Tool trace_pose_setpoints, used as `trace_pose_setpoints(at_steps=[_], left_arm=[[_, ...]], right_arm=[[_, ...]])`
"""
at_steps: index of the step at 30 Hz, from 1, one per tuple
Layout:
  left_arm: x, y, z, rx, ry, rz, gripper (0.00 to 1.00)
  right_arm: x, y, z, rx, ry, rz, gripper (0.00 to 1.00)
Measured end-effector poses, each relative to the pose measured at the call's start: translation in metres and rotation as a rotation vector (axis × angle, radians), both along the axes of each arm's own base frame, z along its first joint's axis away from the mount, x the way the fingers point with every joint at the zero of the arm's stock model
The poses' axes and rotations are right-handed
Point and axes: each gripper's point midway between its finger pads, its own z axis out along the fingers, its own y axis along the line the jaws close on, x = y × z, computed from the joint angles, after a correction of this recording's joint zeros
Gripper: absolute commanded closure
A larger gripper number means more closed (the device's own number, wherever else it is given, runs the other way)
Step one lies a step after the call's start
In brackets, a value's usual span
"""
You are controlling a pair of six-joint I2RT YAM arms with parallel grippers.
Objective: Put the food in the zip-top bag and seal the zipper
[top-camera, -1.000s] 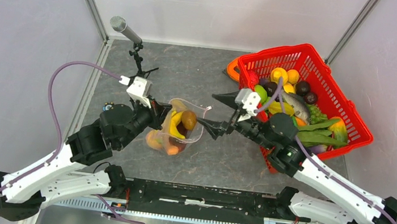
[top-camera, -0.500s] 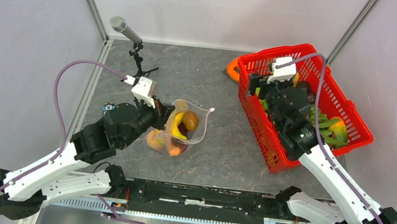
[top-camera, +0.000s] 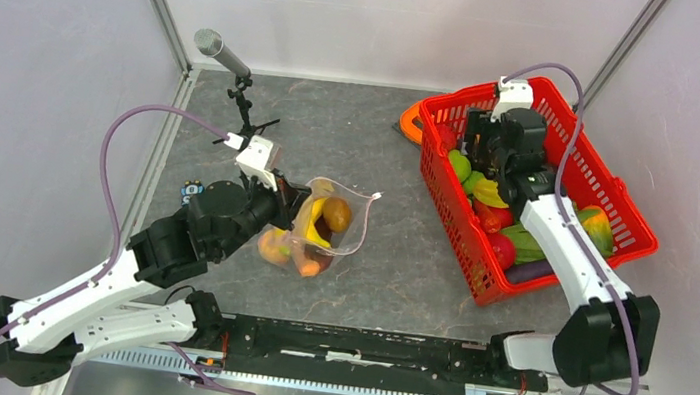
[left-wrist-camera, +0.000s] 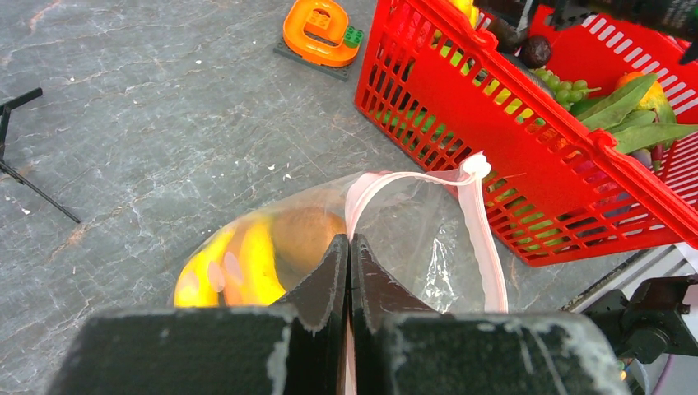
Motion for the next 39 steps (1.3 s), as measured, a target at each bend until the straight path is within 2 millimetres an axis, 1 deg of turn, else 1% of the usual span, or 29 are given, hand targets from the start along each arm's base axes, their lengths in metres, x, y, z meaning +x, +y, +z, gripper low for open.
trace_pose_setpoints(at_steps=[2, 5, 6, 8, 12, 14, 18, 22, 26, 28, 33, 36, 39], left_arm=[[0.000, 0.000, 0.001, -0.002, -0.001, 0.000, 0.93], [-0.001, 0.002, 0.002, -0.007, -0.005, 0.001, 0.93], [-0.001, 0.002, 0.003, -0.009, -0.006, 0.002, 0.93], [-0.001, 0.003, 0.003, -0.010, -0.008, 0.002, 0.93], [0.000, 0.001, 0.001, -0.003, -0.003, 0.002, 0.93], [0.001, 0.000, -0.001, 0.005, 0.003, 0.001, 0.93], [0.002, -0.003, -0.006, 0.018, 0.012, 0.001, 0.93], [0.002, -0.002, -0.004, 0.014, 0.009, 0.001, 0.93], [0.002, -0.002, -0.004, 0.014, 0.008, 0.001, 0.93], [0.002, -0.002, -0.004, 0.014, 0.008, 0.002, 0.93], [0.002, -0.001, -0.003, 0.012, 0.006, 0.004, 0.93], [0.002, -0.001, -0.003, 0.012, 0.007, 0.004, 0.93], [0.002, -0.001, -0.003, 0.012, 0.007, 0.004, 0.93]], right_arm=[[0.007, -0.006, -0.015, 0.018, 0.036, -0.020, 0.18], [0.014, -0.014, -0.032, 0.032, 0.078, -0.055, 0.13], [0.015, -0.015, -0.034, 0.034, 0.082, -0.059, 0.10], [0.022, -0.020, -0.037, 0.041, 0.089, -0.078, 0.10], [0.052, -0.028, -0.036, 0.056, 0.092, -0.113, 0.09], [0.068, -0.032, -0.039, 0.057, 0.093, -0.138, 0.09], [0.086, -0.040, -0.061, 0.046, 0.146, -0.177, 0.12], [0.090, -0.046, -0.086, 0.036, 0.199, -0.193, 0.21], [0.094, -0.055, -0.102, 0.031, 0.229, -0.212, 0.37], [0.096, -0.058, -0.103, 0.038, 0.227, -0.217, 0.38], [0.096, -0.060, -0.103, 0.049, 0.216, -0.217, 0.58], [0.091, -0.058, -0.102, 0.061, 0.198, -0.207, 0.60], [0.083, -0.060, -0.095, 0.070, 0.170, -0.204, 0.61]])
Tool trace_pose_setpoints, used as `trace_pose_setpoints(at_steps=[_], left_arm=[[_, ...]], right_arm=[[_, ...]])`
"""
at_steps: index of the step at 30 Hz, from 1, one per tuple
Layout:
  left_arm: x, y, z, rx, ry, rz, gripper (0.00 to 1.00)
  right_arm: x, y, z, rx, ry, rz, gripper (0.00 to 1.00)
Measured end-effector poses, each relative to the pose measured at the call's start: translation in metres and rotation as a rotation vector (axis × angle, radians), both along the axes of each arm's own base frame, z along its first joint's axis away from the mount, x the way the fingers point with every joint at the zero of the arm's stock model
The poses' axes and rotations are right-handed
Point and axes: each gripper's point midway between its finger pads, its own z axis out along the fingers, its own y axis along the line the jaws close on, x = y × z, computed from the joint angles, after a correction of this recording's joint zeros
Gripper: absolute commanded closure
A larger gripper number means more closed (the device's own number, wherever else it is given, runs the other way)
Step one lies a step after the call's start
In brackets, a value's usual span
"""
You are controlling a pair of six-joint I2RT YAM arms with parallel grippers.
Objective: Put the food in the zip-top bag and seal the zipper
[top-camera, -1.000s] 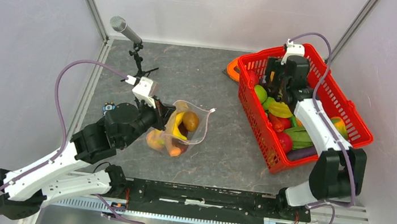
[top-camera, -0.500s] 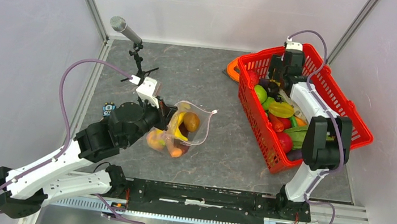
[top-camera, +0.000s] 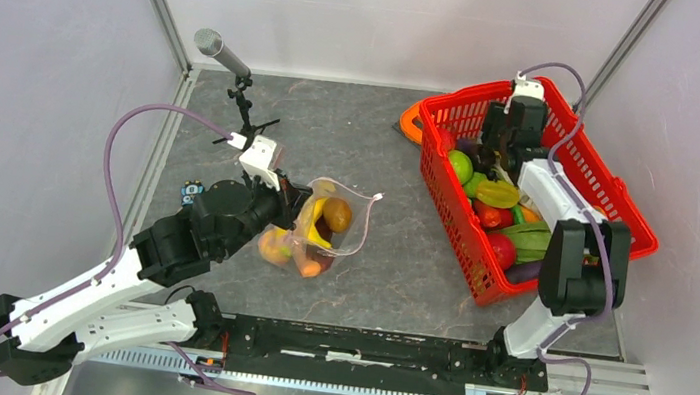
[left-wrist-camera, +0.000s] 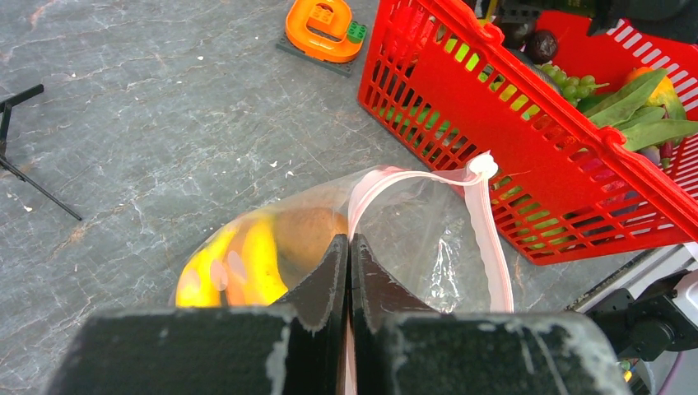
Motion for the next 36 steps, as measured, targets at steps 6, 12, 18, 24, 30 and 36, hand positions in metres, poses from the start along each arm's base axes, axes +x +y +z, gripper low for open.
trace_pose_setpoints(at_steps=[6, 12, 18, 24, 30, 36], left_arm=[[0.000, 0.000, 0.000, -0.001, 0.000, -0.001, 0.93], [-0.001, 0.000, 0.001, -0.003, -0.001, -0.003, 0.93], [-0.001, 0.000, 0.001, -0.003, -0.001, -0.004, 0.93], [-0.001, -0.001, 0.001, -0.004, 0.000, -0.008, 0.93], [-0.001, -0.001, 0.001, -0.005, 0.000, -0.011, 0.93], [-0.002, -0.001, 0.001, -0.007, -0.001, -0.011, 0.93]], right_arm=[[-0.024, -0.008, 0.028, 0.016, -0.083, -0.015, 0.61], [-0.049, -0.010, 0.055, 0.044, -0.174, -0.023, 0.61], [-0.073, -0.003, 0.066, 0.115, -0.231, 0.012, 0.61], [-0.098, 0.015, 0.086, 0.204, -0.292, 0.095, 0.61], [-0.114, 0.041, 0.110, 0.282, -0.342, 0.231, 0.61], [-0.132, 0.074, 0.139, 0.378, -0.397, 0.414, 0.61]])
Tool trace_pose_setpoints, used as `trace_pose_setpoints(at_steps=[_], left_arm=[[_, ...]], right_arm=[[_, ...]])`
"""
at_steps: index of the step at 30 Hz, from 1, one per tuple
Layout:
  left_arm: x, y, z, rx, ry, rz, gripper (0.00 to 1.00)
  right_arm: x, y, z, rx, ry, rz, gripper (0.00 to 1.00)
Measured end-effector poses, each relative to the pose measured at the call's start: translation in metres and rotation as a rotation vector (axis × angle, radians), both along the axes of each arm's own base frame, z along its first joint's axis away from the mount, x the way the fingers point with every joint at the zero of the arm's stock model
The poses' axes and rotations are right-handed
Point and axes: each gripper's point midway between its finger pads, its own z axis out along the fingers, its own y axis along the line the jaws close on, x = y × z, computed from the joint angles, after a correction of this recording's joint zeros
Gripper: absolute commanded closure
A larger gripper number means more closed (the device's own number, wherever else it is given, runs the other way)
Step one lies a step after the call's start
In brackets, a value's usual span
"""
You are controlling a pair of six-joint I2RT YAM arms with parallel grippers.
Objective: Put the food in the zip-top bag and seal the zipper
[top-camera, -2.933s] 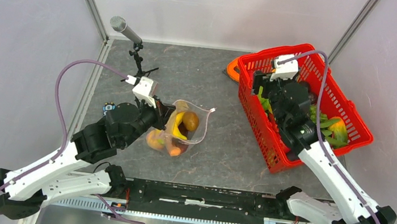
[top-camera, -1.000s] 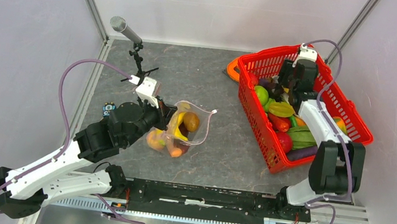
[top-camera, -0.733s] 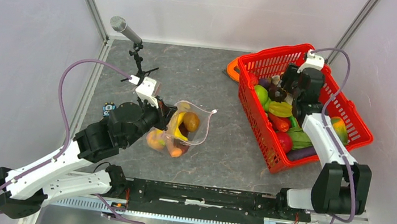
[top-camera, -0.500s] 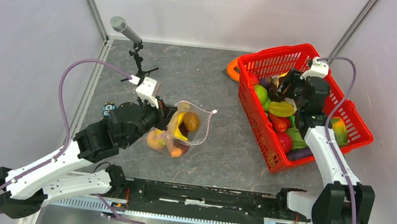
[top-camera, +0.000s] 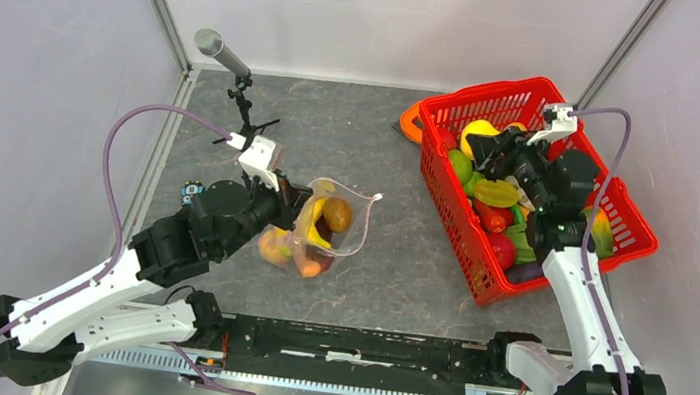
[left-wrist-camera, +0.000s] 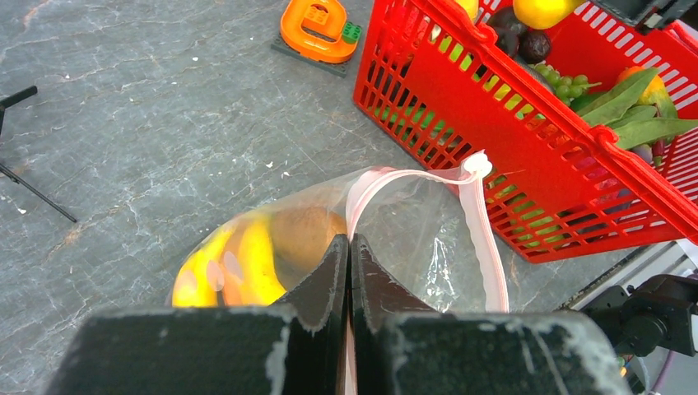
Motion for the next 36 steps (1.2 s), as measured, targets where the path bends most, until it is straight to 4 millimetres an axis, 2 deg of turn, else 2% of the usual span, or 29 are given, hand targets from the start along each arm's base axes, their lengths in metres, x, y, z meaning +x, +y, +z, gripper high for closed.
trace_pose_setpoints(at_steps=[5, 10, 14, 18, 27, 36], left_arm=[[-0.001, 0.001, 0.002, -0.007, -0.005, 0.000, 0.93], [-0.002, 0.002, 0.002, -0.025, -0.005, 0.002, 0.93], [-0.002, 0.001, 0.002, -0.027, -0.005, -0.001, 0.93], [-0.003, -0.001, 0.002, -0.027, -0.002, -0.013, 0.93], [-0.002, -0.005, 0.000, -0.024, 0.003, -0.021, 0.93], [-0.002, -0.006, 0.000, -0.023, 0.004, -0.022, 0.93]], right_arm=[[-0.020, 0.029, 0.024, 0.053, -0.091, 0.159, 0.60], [-0.041, 0.065, 0.033, 0.055, -0.127, 0.328, 0.61], [-0.071, 0.103, 0.036, 0.037, -0.152, 0.498, 0.60], [-0.102, 0.130, 0.044, 0.020, -0.199, 0.632, 0.60], [-0.164, 0.162, 0.067, -0.006, -0.343, 0.865, 0.62], [-0.187, 0.199, 0.053, -0.085, -0.343, 0.981, 0.61]])
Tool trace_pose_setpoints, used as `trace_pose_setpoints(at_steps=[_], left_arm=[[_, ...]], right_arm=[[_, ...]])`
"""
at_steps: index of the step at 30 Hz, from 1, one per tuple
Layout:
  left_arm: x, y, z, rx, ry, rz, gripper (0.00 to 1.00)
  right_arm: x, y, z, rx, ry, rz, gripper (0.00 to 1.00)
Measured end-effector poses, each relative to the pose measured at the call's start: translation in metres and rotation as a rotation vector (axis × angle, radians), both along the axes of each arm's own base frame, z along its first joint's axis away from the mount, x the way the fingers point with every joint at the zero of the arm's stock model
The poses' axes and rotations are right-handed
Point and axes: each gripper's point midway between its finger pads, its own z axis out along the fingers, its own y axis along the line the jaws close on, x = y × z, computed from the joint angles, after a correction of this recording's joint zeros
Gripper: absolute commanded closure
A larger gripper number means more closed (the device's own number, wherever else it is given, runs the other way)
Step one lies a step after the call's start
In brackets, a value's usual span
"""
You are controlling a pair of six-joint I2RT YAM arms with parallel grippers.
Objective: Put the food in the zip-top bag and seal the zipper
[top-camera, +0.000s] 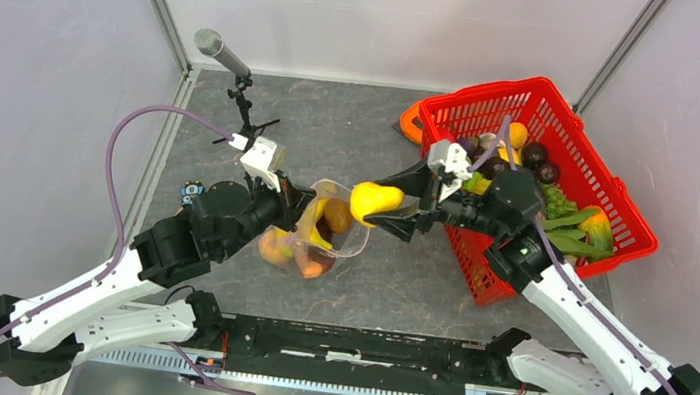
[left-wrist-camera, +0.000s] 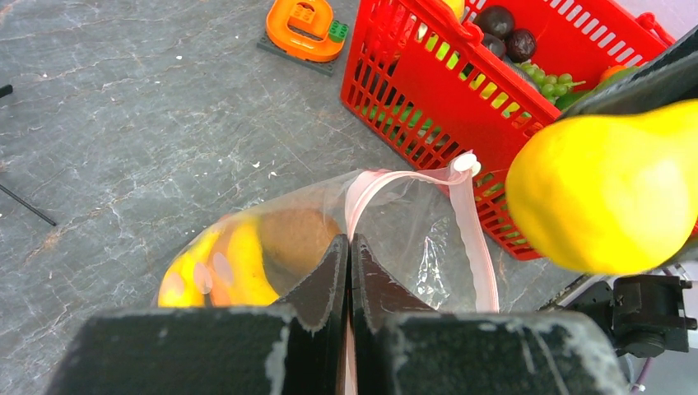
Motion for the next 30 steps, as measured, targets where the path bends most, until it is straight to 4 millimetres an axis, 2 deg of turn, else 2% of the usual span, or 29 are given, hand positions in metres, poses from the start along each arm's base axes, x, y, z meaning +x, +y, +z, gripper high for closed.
trace_pose_setpoints(at_steps=[8, 13, 15, 18, 21, 25, 30], left_arm=[[0.000, 0.000, 0.000, 0.000, 0.000, 0.000, 0.93], [0.000, 0.000, 0.000, -0.001, -0.001, 0.000, 0.93], [-0.001, 0.001, 0.001, -0.003, -0.002, 0.000, 0.93], [-0.002, 0.003, 0.006, -0.009, -0.007, 0.001, 0.93], [-0.004, 0.009, 0.013, -0.024, -0.019, 0.013, 0.93], [-0.004, 0.021, 0.015, -0.024, -0.025, 0.049, 0.93], [-0.003, 0.029, 0.013, -0.016, -0.023, 0.088, 0.93]], right_arm=[[-0.020, 0.044, -0.025, -0.131, -0.025, 0.042, 0.60], [-0.017, 0.065, -0.046, -0.221, -0.041, -0.005, 0.54], [-0.011, 0.071, -0.057, -0.267, -0.044, -0.045, 0.47], [-0.003, 0.080, -0.072, -0.327, -0.052, -0.090, 0.41], [-0.001, 0.085, -0.081, -0.354, -0.052, -0.106, 0.23], [-0.001, 0.091, -0.075, -0.322, -0.057, -0.106, 0.10], [-0.005, 0.099, -0.045, -0.203, -0.087, -0.085, 0.08]])
